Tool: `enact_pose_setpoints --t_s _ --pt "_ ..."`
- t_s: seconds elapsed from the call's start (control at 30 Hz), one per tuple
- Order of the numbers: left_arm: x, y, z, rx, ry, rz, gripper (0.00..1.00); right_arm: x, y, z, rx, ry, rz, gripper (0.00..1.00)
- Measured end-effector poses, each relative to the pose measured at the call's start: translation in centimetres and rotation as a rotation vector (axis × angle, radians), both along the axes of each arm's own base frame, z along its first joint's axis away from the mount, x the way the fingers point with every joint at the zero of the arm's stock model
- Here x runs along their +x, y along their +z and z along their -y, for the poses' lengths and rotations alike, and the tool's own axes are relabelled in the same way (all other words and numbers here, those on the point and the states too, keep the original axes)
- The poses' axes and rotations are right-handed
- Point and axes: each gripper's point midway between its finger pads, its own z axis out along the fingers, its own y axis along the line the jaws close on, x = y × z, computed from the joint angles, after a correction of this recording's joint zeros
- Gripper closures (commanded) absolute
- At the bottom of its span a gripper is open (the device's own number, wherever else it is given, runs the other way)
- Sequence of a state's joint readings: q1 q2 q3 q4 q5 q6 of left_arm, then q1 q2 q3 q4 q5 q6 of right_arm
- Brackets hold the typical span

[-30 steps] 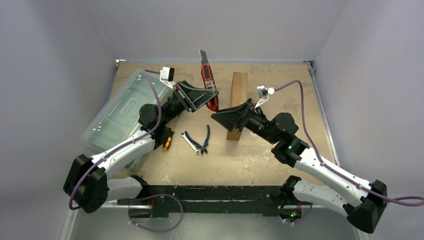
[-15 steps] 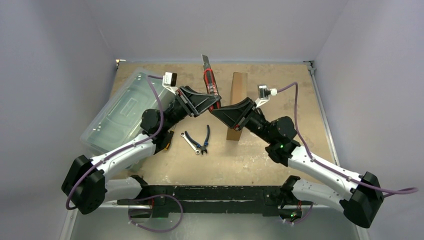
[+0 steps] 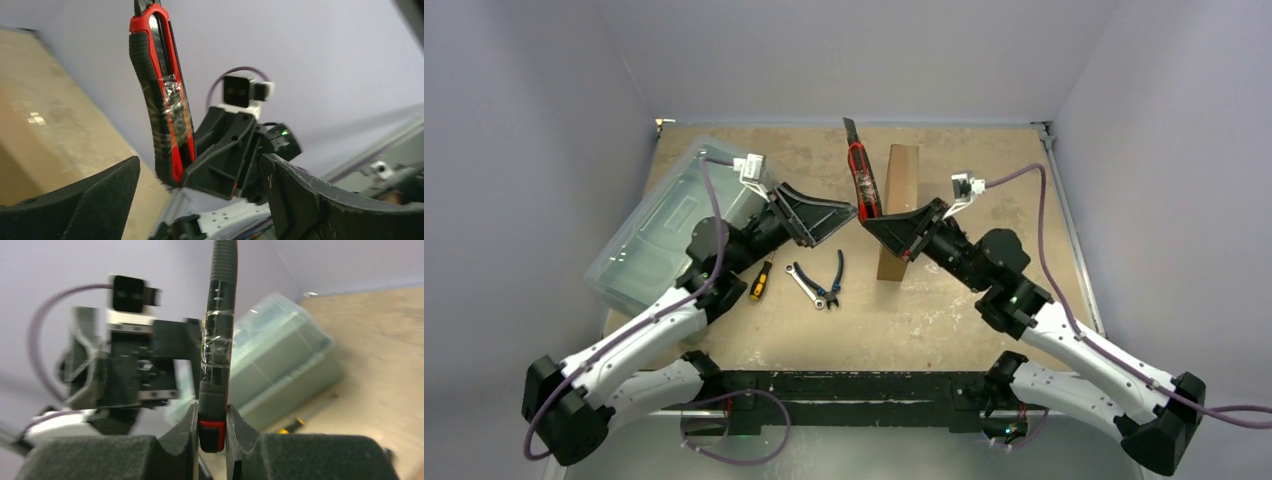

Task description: Unpack the express box

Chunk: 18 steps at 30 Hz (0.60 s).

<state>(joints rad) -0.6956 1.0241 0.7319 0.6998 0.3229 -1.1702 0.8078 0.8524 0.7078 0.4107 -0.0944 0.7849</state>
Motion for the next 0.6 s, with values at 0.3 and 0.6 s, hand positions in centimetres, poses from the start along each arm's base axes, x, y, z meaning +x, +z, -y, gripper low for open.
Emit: enact_pose_setpoints --t_s 0.3,0.6 --pt "0.9 2.9 -7.7 0.388 0.425 0.089 0.12 3.9 -0.2 3.4 -0.425 -0.093 0.012 1.0" --pt "-1.2 9.3 -14.7 0.531 0.661 0.221 0.16 -1.9 -8.1 -0.1 -0.763 0.309 -0.067 1.0"
